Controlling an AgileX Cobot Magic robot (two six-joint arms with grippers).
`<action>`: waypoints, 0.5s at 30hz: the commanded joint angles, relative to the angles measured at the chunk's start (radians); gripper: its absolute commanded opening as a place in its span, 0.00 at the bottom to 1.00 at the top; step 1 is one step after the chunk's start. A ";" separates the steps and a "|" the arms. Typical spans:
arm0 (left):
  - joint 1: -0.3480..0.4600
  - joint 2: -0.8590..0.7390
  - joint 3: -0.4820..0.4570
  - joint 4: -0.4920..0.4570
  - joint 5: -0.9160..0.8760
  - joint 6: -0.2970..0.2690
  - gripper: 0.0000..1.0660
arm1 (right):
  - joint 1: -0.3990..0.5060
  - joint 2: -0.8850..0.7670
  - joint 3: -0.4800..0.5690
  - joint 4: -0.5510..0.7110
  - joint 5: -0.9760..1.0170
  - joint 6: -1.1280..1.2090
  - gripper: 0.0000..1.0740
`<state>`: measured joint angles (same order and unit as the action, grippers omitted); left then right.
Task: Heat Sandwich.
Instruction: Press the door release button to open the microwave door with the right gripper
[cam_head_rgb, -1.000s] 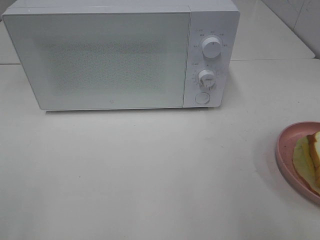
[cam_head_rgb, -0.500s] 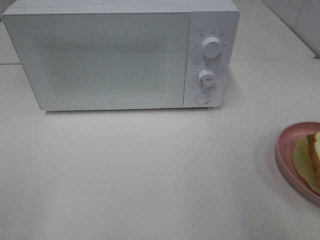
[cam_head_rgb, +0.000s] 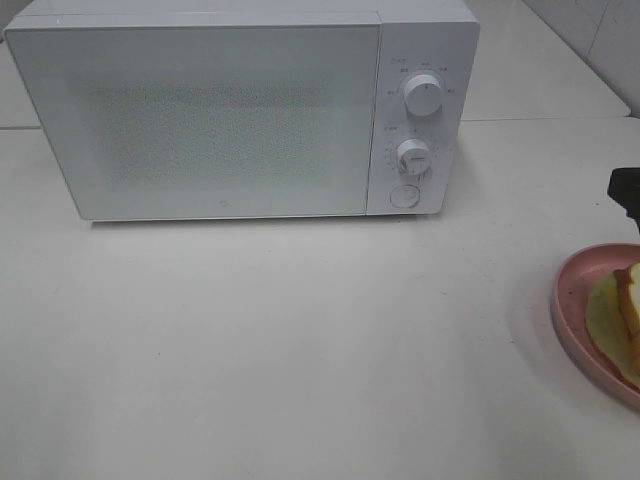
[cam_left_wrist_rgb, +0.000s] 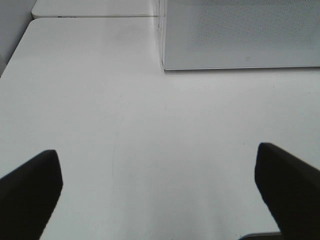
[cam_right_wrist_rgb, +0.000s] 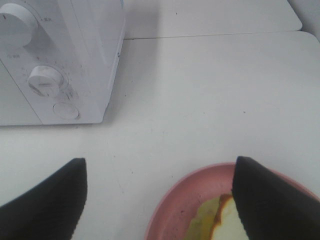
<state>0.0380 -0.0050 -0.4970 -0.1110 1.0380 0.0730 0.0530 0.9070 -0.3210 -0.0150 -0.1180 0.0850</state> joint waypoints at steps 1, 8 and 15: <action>-0.008 -0.026 0.004 -0.003 -0.009 -0.003 0.95 | -0.005 0.033 0.001 0.002 -0.085 0.006 0.71; -0.008 -0.026 0.004 -0.003 -0.009 -0.003 0.95 | 0.019 0.095 0.001 0.039 -0.169 0.000 0.71; -0.008 -0.026 0.004 -0.003 -0.009 -0.003 0.95 | 0.148 0.163 0.001 0.128 -0.232 -0.145 0.71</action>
<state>0.0380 -0.0050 -0.4970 -0.1110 1.0380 0.0730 0.1910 1.0690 -0.3210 0.0970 -0.3300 -0.0280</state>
